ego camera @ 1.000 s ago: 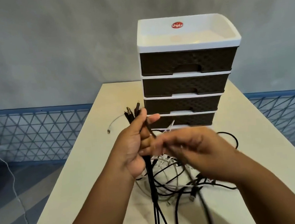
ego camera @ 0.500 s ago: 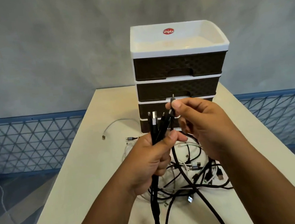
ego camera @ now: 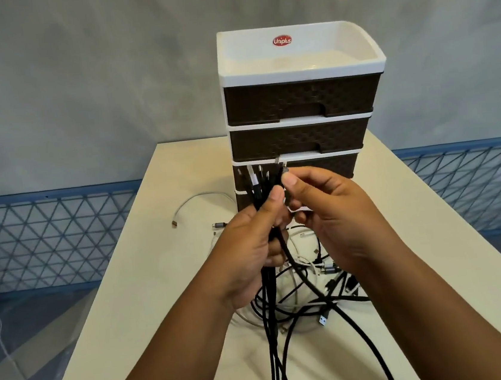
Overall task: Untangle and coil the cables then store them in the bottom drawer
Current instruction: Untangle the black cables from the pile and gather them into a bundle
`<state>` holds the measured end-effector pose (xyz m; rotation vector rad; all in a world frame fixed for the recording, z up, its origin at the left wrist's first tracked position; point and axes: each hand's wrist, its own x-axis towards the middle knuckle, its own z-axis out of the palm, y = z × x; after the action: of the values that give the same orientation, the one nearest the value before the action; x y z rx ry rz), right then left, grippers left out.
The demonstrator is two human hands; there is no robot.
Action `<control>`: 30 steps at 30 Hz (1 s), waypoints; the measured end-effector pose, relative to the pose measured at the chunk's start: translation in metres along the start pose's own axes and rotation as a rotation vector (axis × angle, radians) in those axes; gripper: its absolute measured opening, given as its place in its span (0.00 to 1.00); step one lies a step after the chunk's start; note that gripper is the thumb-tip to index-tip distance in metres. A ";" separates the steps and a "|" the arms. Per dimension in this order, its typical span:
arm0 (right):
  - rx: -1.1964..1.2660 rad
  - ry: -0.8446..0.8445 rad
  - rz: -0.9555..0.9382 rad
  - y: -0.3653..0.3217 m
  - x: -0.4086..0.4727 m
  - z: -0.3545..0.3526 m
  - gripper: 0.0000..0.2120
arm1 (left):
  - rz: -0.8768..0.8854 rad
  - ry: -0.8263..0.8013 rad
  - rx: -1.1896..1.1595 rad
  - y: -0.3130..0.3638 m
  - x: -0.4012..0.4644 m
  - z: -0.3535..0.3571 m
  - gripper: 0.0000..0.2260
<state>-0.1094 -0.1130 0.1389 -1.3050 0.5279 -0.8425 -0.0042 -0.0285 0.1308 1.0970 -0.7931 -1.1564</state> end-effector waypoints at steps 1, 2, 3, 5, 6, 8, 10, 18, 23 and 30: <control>0.020 0.016 0.022 0.004 -0.002 0.001 0.14 | 0.002 0.012 -0.011 0.001 0.002 0.000 0.16; 0.031 0.022 0.058 0.010 -0.006 0.002 0.17 | 0.014 0.027 -0.013 0.003 0.004 -0.001 0.16; 0.027 0.016 0.101 0.019 -0.012 0.002 0.18 | 0.037 0.044 -0.002 0.006 0.006 -0.004 0.18; -0.027 -0.077 0.200 0.039 -0.028 -0.004 0.16 | 0.088 0.079 -0.008 0.013 0.011 -0.009 0.19; -0.051 -0.177 0.251 0.048 -0.038 -0.008 0.14 | 0.107 0.100 -0.046 0.017 0.013 -0.013 0.19; -0.084 -0.424 0.344 0.059 -0.057 -0.021 0.11 | 0.110 0.137 -0.193 0.027 0.018 -0.022 0.19; -0.130 -0.537 0.433 0.064 -0.069 -0.037 0.15 | 0.097 0.139 -0.369 0.037 0.021 -0.037 0.19; -1.153 -0.566 -0.016 0.108 -0.067 -0.067 0.12 | 0.123 0.042 -0.540 0.053 0.023 -0.077 0.20; -1.368 -0.638 -0.251 0.142 -0.079 -0.043 0.08 | 0.093 0.014 -0.545 0.050 0.022 -0.077 0.21; -1.318 -0.385 -0.360 0.114 -0.064 -0.045 0.09 | 0.034 0.120 -0.377 0.044 0.018 -0.073 0.20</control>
<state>-0.1553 -0.0862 0.0115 -2.7636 0.5445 -0.4392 0.0811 -0.0259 0.1493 0.8264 -0.4730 -1.1439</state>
